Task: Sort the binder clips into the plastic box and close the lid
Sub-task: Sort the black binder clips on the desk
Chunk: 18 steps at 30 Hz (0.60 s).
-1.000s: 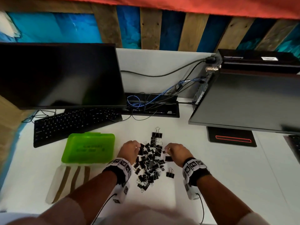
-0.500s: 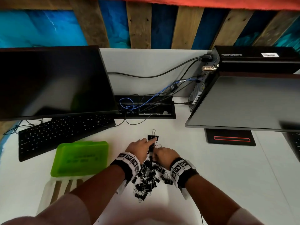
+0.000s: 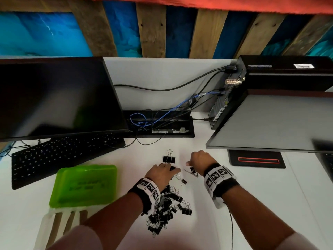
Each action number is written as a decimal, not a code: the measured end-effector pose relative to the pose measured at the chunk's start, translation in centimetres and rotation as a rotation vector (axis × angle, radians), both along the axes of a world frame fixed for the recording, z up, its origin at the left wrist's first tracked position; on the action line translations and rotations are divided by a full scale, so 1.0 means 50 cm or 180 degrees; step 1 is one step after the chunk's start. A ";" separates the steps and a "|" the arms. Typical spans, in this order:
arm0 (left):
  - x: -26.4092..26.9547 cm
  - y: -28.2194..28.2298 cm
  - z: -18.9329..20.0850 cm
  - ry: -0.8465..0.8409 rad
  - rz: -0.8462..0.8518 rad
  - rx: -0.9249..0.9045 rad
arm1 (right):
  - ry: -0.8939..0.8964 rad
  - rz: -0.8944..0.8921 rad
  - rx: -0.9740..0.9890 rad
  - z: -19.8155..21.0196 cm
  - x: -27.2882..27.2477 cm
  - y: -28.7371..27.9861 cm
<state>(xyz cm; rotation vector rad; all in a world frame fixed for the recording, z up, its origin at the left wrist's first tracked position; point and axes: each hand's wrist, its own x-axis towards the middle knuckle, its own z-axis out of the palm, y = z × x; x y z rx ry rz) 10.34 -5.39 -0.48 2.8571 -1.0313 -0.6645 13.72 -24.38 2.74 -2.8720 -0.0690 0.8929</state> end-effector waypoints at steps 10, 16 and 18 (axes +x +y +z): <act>-0.007 0.003 -0.029 0.0337 0.0792 -0.0419 | -0.0013 0.0376 0.0131 -0.021 0.066 0.079; 0.018 0.021 -0.052 0.0481 0.1236 -0.0823 | -0.0305 0.0134 0.0823 -0.043 0.048 0.041; 0.025 0.028 -0.050 0.0524 0.1327 -0.1000 | -0.0301 0.0305 0.0805 -0.045 0.052 0.045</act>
